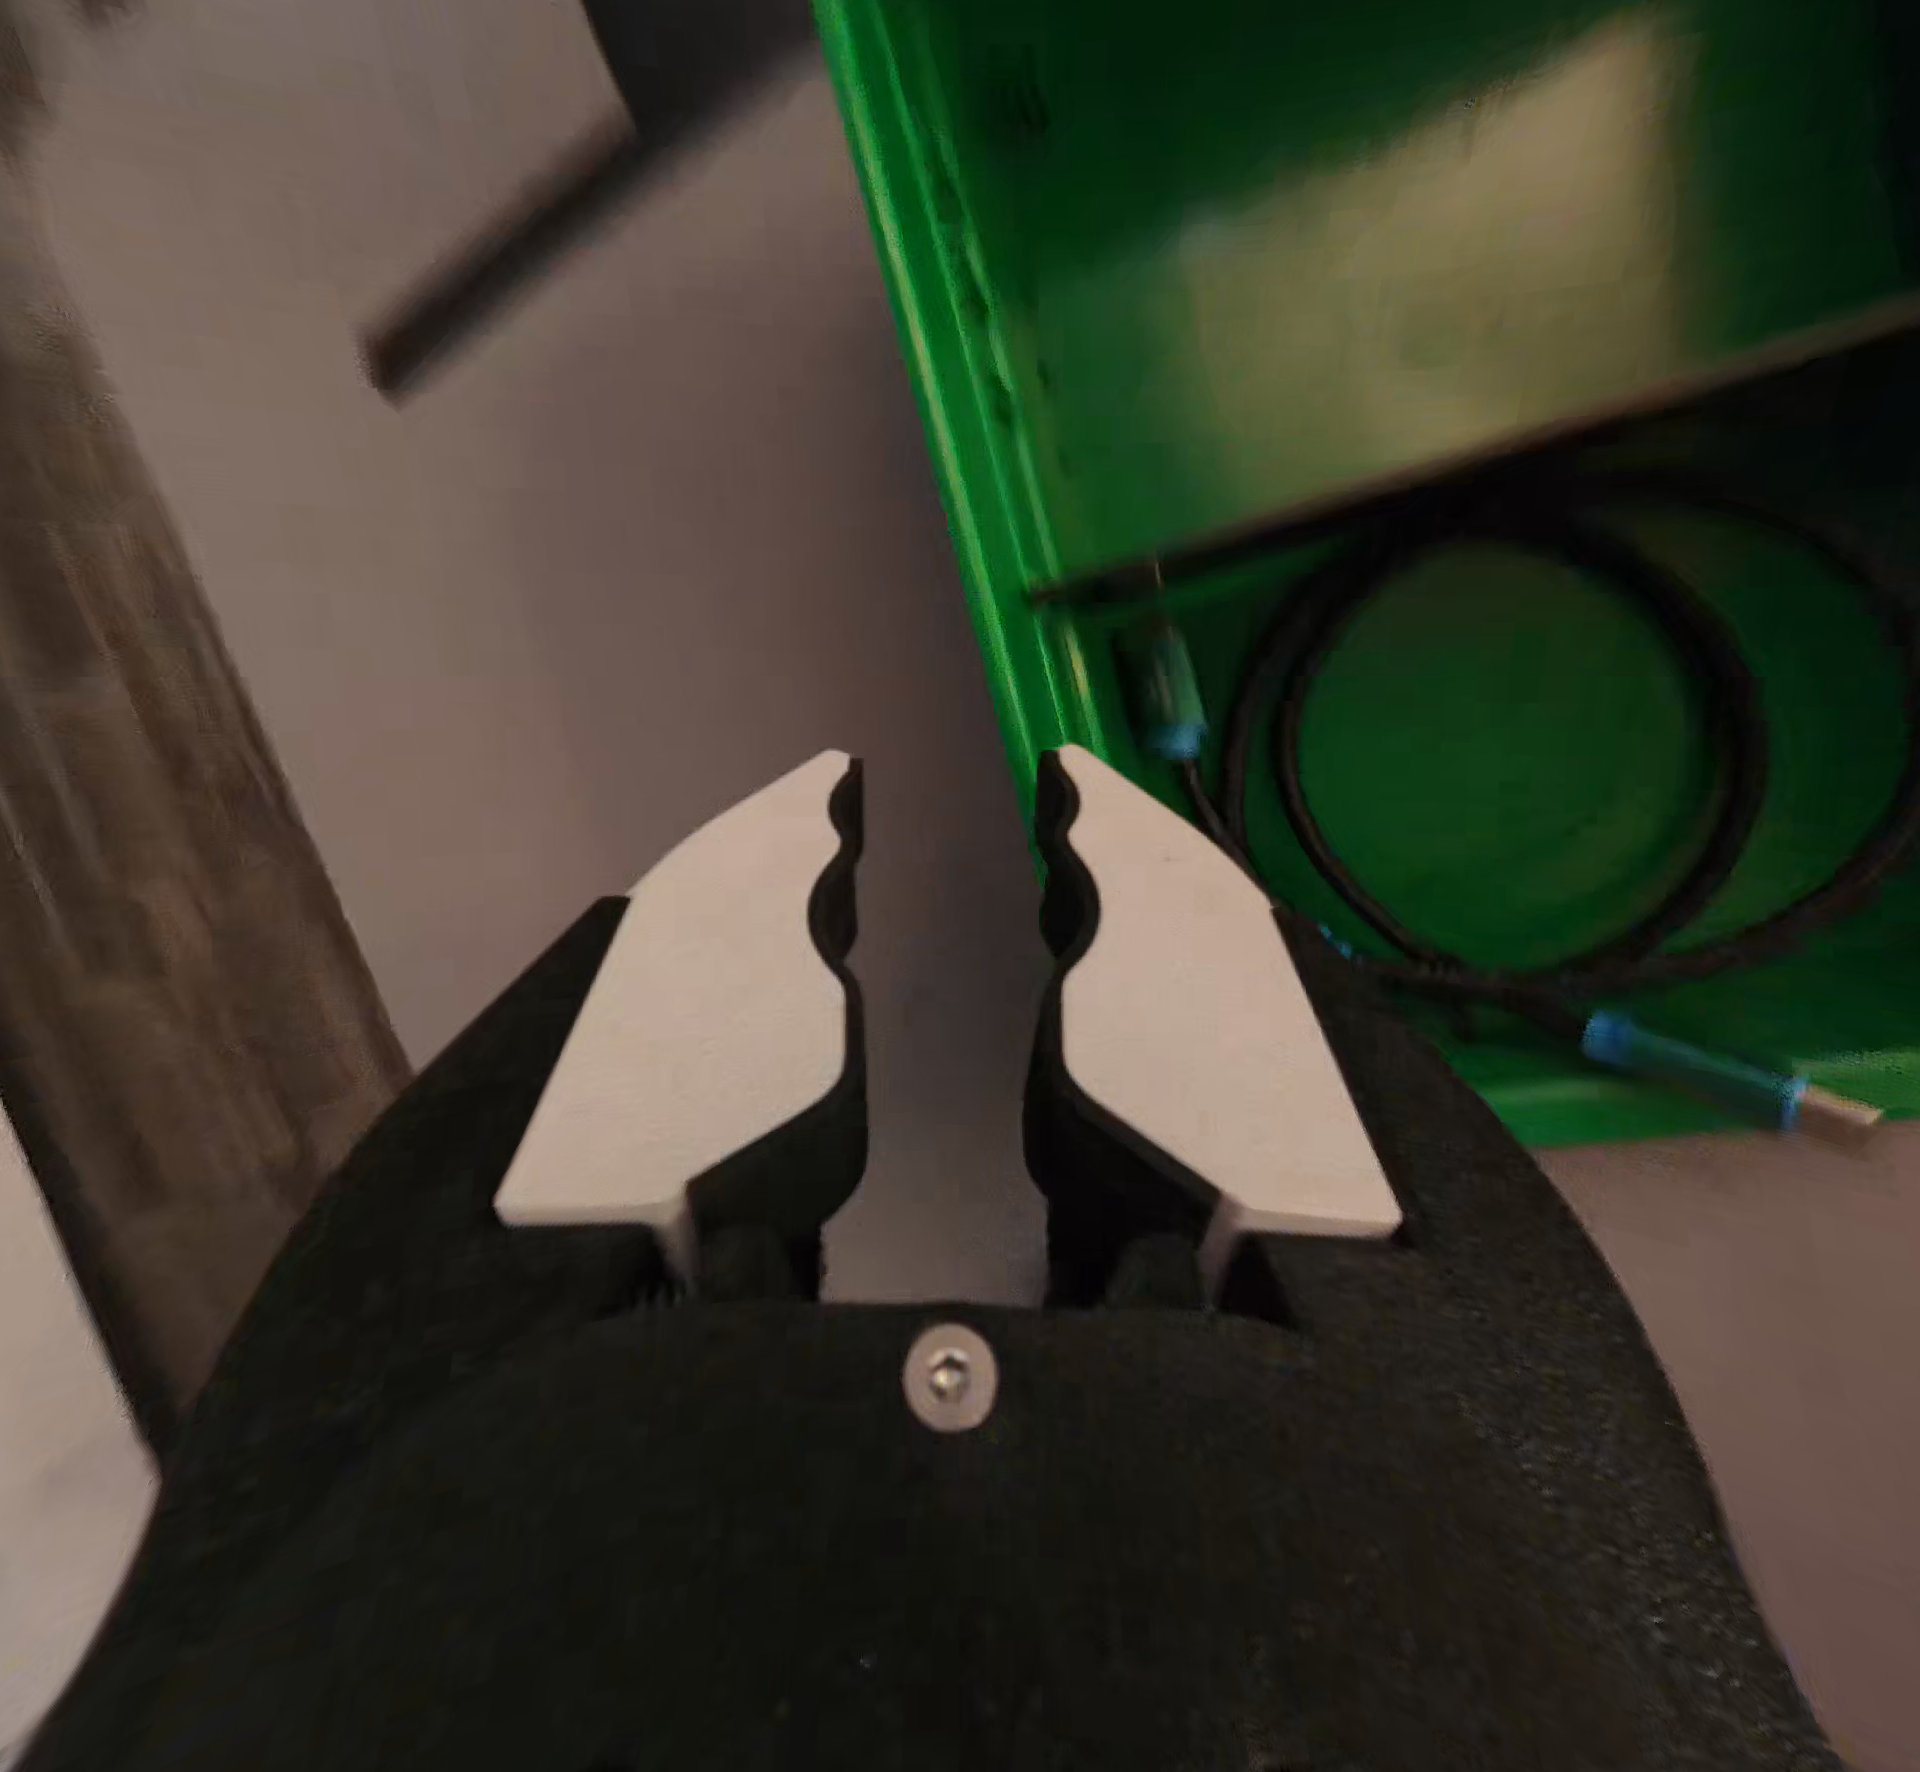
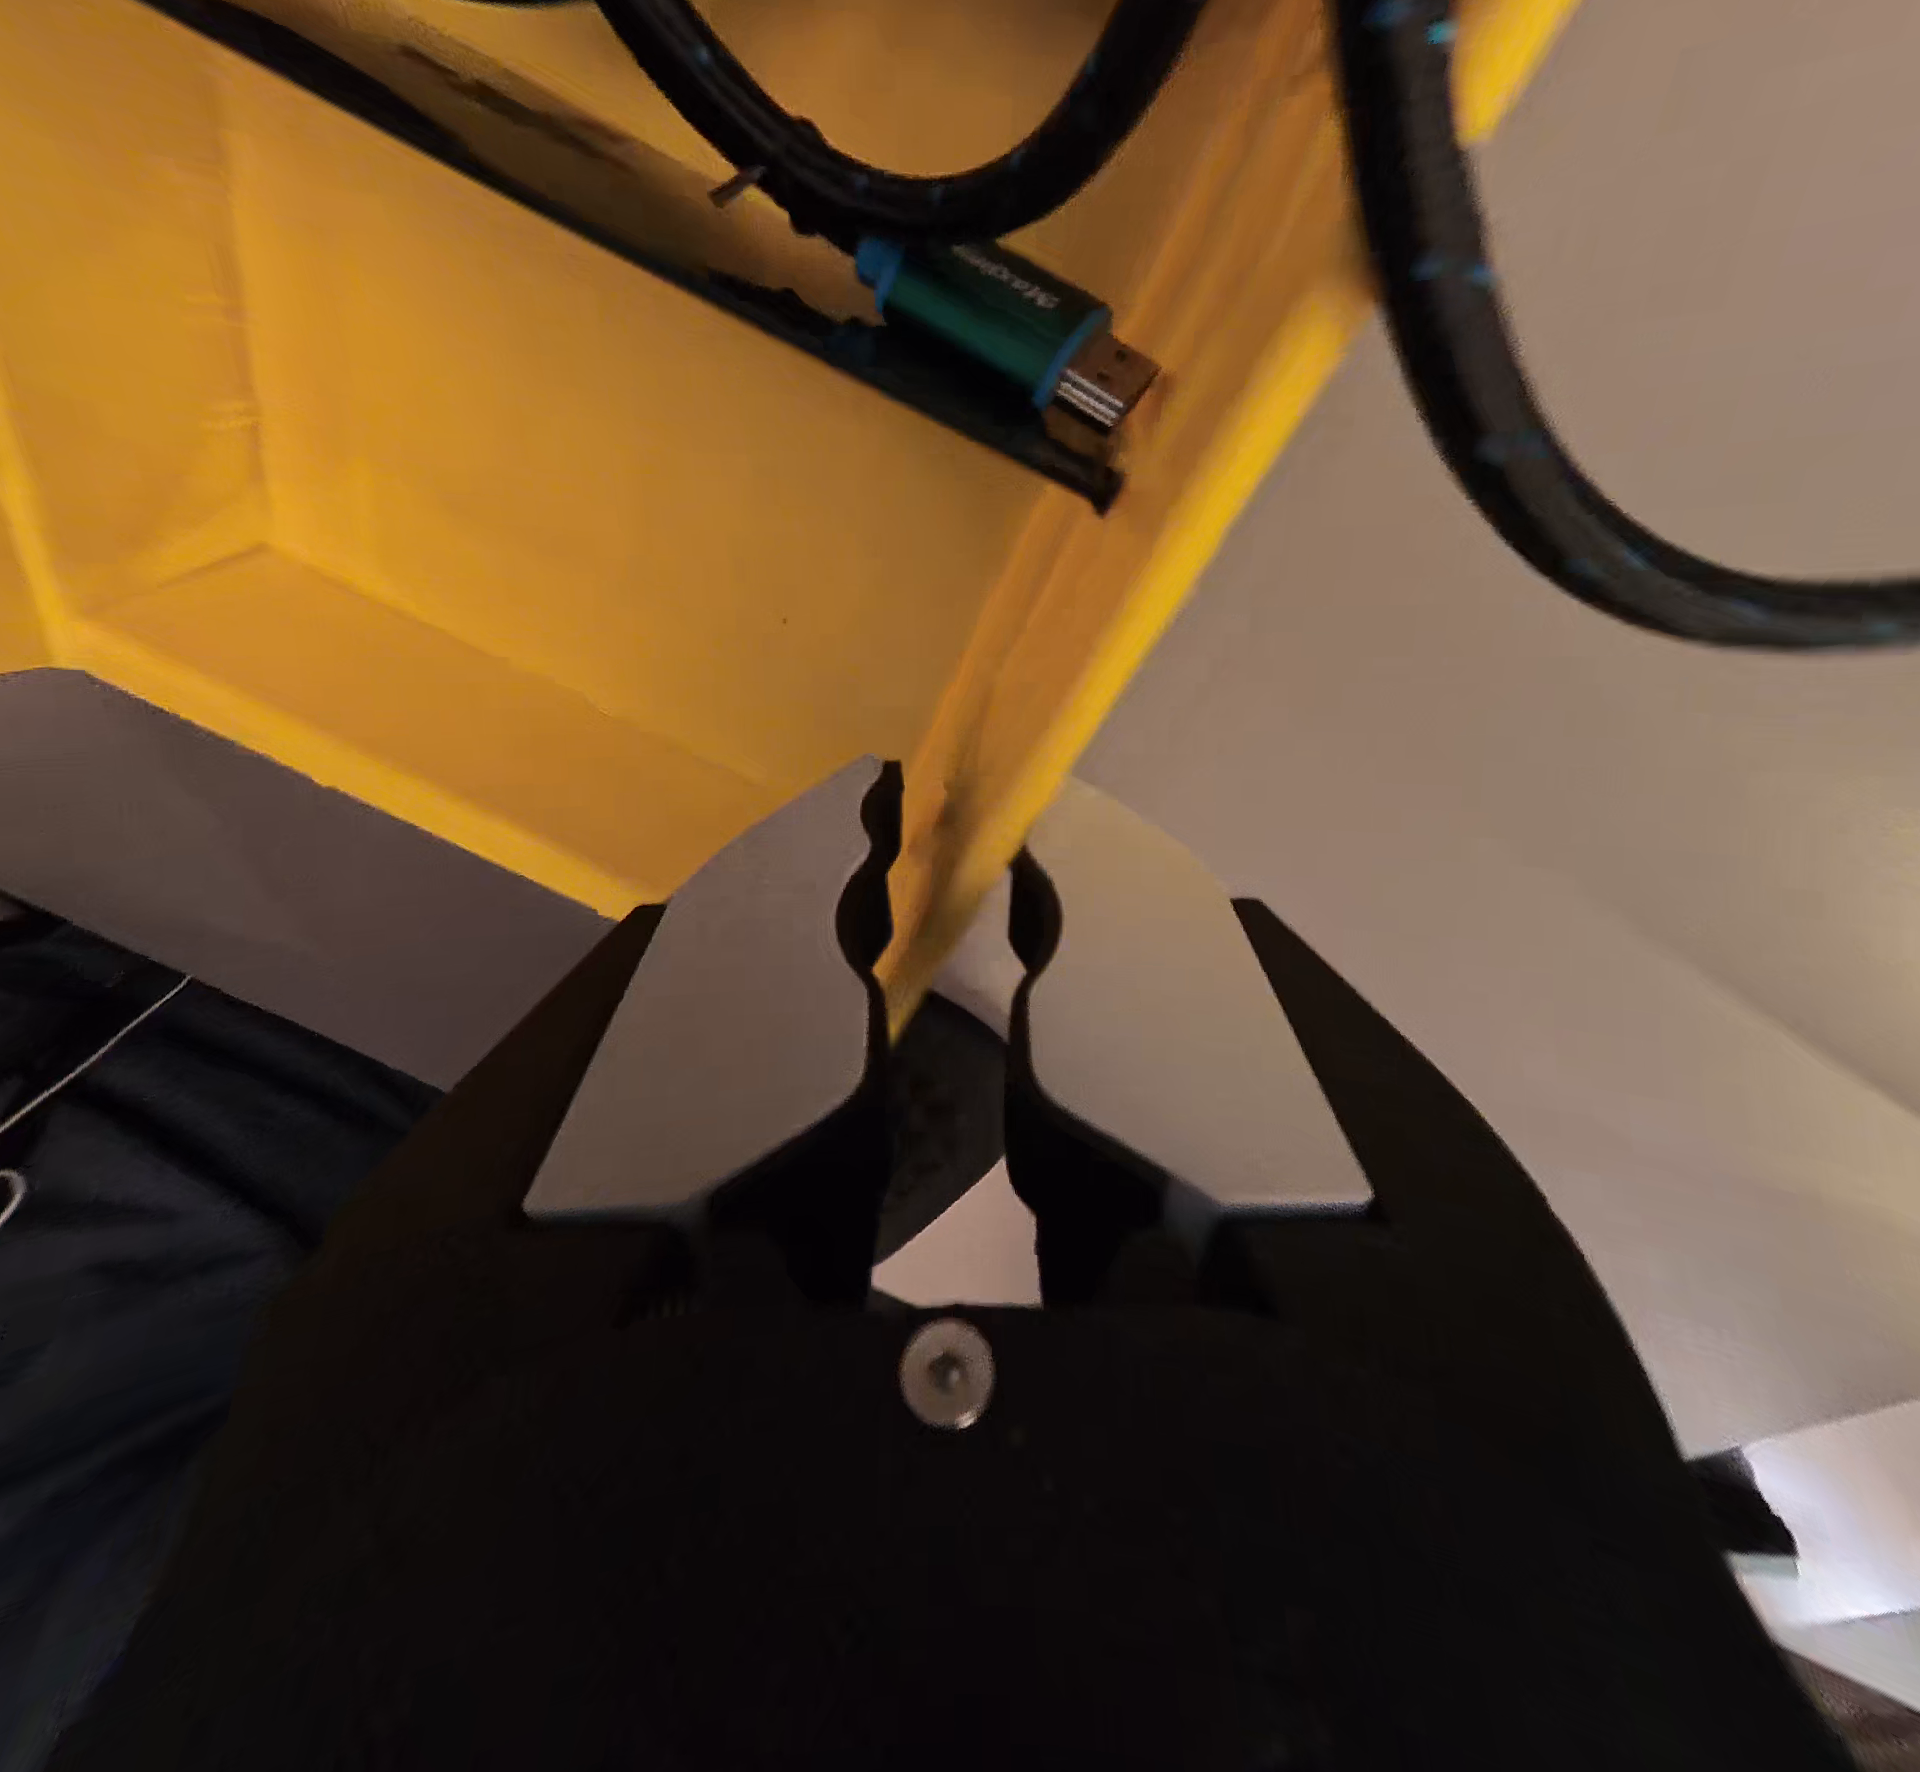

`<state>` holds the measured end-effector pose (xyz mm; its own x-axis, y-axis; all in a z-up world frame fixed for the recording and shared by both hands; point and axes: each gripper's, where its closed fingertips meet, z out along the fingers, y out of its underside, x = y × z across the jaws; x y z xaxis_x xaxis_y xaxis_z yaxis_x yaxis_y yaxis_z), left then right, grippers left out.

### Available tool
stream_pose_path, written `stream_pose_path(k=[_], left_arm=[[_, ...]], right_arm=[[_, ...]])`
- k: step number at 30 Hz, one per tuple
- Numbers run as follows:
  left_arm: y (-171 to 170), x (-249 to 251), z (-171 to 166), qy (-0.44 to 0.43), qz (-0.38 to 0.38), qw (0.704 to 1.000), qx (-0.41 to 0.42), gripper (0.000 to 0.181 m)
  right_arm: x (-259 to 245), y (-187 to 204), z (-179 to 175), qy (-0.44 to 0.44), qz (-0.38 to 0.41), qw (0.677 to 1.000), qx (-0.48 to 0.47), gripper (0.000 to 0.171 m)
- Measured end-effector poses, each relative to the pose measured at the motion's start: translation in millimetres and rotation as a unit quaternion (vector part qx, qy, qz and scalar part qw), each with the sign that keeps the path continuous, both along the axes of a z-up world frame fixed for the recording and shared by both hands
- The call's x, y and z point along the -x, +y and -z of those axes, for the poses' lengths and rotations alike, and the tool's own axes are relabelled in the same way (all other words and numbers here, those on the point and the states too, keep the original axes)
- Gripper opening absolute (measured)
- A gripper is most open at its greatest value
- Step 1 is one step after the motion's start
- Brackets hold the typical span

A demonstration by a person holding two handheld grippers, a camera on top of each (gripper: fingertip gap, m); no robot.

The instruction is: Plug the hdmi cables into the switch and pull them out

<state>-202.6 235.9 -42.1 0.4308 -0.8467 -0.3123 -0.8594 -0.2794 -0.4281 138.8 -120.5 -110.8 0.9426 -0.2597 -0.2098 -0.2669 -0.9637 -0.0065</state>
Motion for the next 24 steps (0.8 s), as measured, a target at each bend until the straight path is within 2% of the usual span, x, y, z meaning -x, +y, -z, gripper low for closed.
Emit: stream_pose_path(k=[2, 4, 7, 9, 11, 12, 13, 14, 18, 21, 24], left_arm=[[3.6, -15.9, -34.4, -0.078, 0.011, 0.995, -0.057, 0.043], [4.6, -23.0, -65.1, -0.135, 0.02, 0.984, -0.112, 0.045], [7.1, -19.5, -105.7, -0.192, 0.023, 0.959, -0.205, 0.046], [3.2, -14.9, -121.5, -0.216, 0.029, 0.948, -0.231, 0.045], [-2.5, -12.6, -129.3, -0.233, 0.032, 0.944, -0.232, 0.044], [-5.1, -13.1, -133.5, -0.24, 0.035, 0.941, -0.235, 0.045], [-7.5, -14.3, -138.2, -0.248, 0.039, 0.937, -0.243, 0.045], [-9.5, -16.1, -143.4, -0.257, 0.041, 0.932, -0.253, 0.045], [-13.9, -24.1, -163.3, -0.292, 0.04, 0.902, -0.314, 0.045], [-17.0, -29.8, -163.1, -0.287, 0.043, 0.898, -0.331, 0.044], [-19.7, -36.0, -158.2, -0.27, 0.048, 0.901, -0.336, 0.045]], right_arm=[[-6.0, -1.6, -18.8, -0.02, 0.018, 0.999, -0.041, 0.017], [-10.7, 2.5, -45.3, -0.056, 0.047, 0.992, -0.1, 0.017], [10.9, 36.4, -100.2, -0.097, 0.044, 0.964, -0.245, 0.017], [48.8, 75.8, -148.3, -0.127, -0.026, 0.914, -0.385, 0.016], [95.9, 110.1, -197.1, -0.166, -0.077, 0.817, -0.546, 0.019], [120.4, 118.8, -207.0, -0.175, -0.099, 0.775, -0.598, 0.024], [144.4, 128.4, -210.5, -0.173, -0.123, 0.749, -0.627, 0.027], [160.5, 141.2, -205.7, -0.164, -0.126, 0.753, -0.624, 0.027], [185.6, 200.4, -152.4, -0.107, -0.098, 0.85, -0.506, 0.028], [177.7, 231.1, -105.4, -0.088, -0.062, 0.916, -0.387, 0.028], [155.8, 246.5, -73.3, -0.131, -0.027, 0.944, -0.3, 0.028]])
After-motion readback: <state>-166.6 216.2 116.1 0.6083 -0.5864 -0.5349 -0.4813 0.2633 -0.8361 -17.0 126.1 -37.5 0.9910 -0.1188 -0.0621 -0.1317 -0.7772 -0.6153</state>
